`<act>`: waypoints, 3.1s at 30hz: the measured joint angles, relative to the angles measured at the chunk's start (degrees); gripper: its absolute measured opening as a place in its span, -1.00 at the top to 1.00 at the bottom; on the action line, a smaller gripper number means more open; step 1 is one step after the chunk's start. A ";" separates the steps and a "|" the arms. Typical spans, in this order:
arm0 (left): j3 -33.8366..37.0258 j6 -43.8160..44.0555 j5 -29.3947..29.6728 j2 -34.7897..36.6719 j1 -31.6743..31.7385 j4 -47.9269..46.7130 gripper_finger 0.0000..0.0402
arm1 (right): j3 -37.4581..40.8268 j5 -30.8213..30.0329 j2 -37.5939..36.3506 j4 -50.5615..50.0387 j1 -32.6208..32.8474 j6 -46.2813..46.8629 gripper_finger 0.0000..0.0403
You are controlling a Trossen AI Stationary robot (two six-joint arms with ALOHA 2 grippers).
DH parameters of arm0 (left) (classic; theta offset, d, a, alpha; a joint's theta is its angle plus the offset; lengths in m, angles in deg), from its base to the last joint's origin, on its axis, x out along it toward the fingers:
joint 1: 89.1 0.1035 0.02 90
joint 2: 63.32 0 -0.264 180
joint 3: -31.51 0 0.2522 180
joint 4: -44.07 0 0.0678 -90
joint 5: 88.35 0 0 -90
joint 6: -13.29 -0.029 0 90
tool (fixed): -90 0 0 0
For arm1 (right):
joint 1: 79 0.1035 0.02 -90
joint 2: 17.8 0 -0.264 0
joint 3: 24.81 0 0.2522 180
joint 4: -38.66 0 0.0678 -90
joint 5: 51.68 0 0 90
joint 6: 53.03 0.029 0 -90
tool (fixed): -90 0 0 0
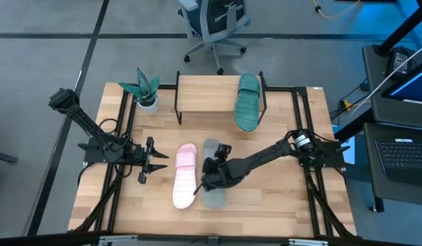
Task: Pick and place slides into the shelf
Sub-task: Put the pair of gray slides on the shelf
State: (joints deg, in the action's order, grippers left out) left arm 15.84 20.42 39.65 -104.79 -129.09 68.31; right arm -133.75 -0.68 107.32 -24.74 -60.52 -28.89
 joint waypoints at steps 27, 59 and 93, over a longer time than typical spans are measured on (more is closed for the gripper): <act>0.00 0.00 -0.02 0.00 -0.07 0.00 0.22 | -0.13 -4.74 1.30 -0.25 -0.39 7.11 0.10; 0.00 -0.02 -0.21 0.00 -0.07 0.00 0.22 | -0.11 -3.29 3.21 0.43 -2.03 5.14 0.93; -0.02 -0.02 -0.22 -0.01 -0.05 0.00 0.22 | -19.22 -2.86 3.80 -21.74 -0.56 2.59 0.94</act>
State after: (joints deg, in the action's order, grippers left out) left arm 15.82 20.41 39.43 -104.80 -129.14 68.31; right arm -152.97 -3.53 111.13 -46.48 -61.09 -26.31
